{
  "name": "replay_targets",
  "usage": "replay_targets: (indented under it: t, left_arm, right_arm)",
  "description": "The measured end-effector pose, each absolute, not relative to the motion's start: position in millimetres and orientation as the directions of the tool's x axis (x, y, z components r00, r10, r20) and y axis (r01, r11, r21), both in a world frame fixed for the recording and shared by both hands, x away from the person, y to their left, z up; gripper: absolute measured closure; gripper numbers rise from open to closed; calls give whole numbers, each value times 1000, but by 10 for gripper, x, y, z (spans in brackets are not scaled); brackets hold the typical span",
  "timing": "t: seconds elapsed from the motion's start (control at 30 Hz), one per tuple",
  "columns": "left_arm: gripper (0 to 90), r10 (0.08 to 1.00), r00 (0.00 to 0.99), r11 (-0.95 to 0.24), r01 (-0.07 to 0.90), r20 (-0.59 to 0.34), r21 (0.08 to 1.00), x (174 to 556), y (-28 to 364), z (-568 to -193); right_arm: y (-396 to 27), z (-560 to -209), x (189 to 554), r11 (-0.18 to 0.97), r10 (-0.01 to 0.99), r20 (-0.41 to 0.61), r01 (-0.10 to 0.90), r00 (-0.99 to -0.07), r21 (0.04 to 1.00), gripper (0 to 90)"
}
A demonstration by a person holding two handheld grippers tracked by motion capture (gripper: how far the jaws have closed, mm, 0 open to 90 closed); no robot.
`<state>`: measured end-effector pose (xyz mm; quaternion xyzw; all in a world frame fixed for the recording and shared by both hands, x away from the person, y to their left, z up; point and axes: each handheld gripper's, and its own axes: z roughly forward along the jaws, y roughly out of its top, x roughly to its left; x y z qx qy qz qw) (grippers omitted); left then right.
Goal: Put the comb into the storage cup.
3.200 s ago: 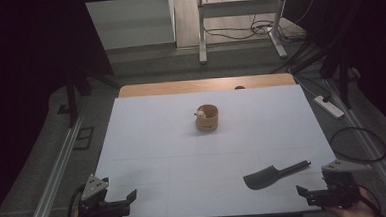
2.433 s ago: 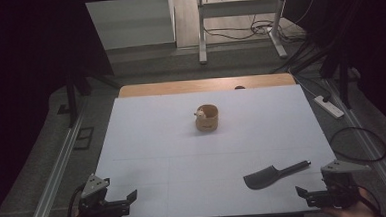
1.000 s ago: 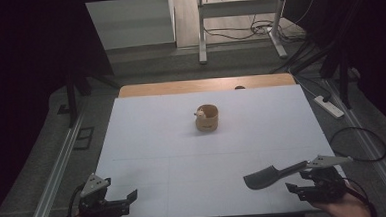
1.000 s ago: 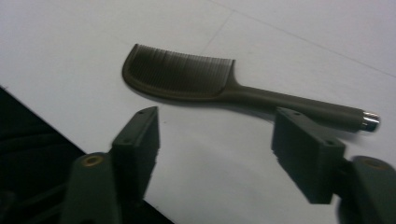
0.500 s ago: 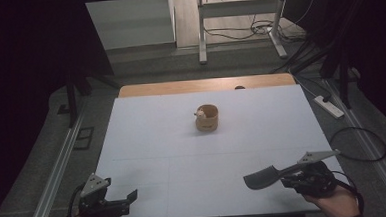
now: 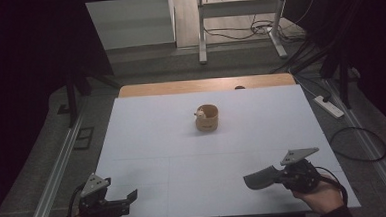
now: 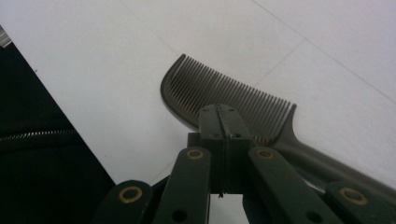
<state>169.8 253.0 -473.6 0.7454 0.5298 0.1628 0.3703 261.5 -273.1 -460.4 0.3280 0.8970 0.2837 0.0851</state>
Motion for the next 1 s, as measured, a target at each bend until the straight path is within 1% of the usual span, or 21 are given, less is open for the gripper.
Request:
replay_targets:
  t: [0.63,0.8,1.0]
  left_arm:
    - [8,910,387,-165,667,-150,727,1695,2533,-4735]
    - [8,909,389,-165,666,-150,728,1693,2533,-4734]
    - [9,908,390,-166,665,-150,728,1692,2533,-4734]
  right_arm:
    - [-2610,-4787,2643,663,599,44,526,-800,533,896]
    - [-2577,-4856,2605,685,571,49,509,-820,521,895]
    - [-2537,-4913,2569,713,552,32,491,-834,501,896]
